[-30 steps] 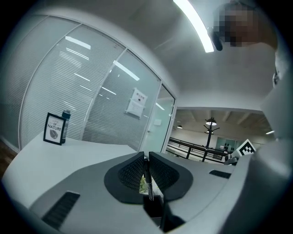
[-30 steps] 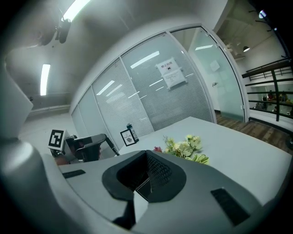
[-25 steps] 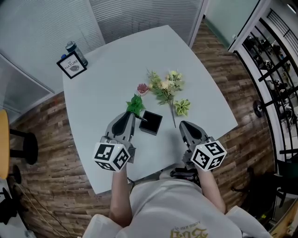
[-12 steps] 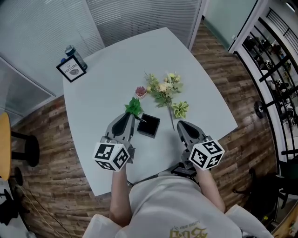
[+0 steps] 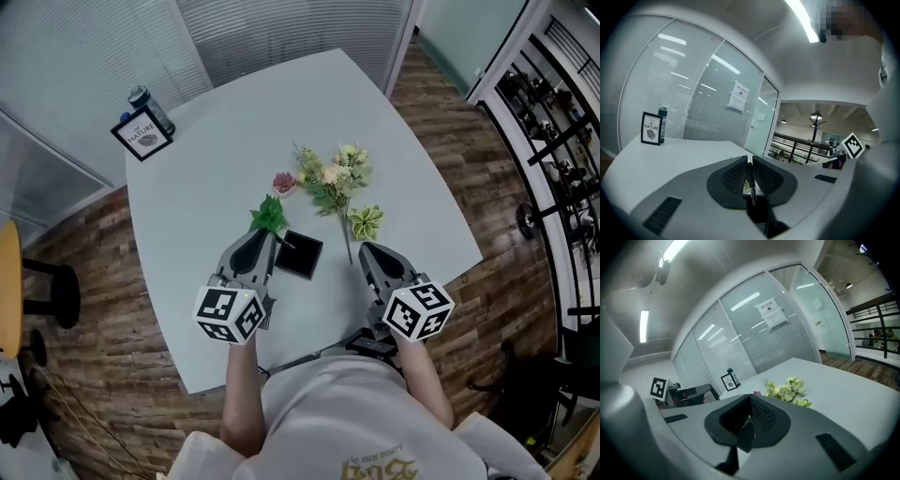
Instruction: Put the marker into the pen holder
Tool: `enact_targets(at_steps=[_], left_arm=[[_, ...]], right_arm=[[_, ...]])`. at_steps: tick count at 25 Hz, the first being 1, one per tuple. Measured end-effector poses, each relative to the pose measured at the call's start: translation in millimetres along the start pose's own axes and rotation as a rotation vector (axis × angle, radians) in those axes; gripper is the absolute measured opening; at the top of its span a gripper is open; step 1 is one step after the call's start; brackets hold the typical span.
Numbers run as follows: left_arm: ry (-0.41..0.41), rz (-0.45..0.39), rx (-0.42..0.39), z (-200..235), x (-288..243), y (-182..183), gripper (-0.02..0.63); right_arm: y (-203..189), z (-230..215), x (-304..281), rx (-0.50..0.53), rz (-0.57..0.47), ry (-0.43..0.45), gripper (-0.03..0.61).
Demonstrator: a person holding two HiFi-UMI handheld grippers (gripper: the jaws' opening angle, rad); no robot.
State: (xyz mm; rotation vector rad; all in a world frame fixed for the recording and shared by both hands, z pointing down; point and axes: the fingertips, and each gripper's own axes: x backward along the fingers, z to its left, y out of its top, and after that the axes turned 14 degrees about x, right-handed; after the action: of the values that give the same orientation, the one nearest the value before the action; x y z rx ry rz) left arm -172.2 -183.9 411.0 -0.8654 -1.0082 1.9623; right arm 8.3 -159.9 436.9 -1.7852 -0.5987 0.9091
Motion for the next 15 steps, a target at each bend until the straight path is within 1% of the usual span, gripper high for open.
enact_targets(at_steps=[7,15], left_arm=[[0.028,0.057,-0.007,12.6,-10.2,-19.6,0.038],[0.039,0.124,-0.052,17.2,-30.4,-39.5,0.038]], right_arm=[[-10.0,-2.7,-11.3,-0.015,0.029,0.012,0.017],[-14.2,-13.8,-19.3,-0.024,0.051,0.004,0.017]])
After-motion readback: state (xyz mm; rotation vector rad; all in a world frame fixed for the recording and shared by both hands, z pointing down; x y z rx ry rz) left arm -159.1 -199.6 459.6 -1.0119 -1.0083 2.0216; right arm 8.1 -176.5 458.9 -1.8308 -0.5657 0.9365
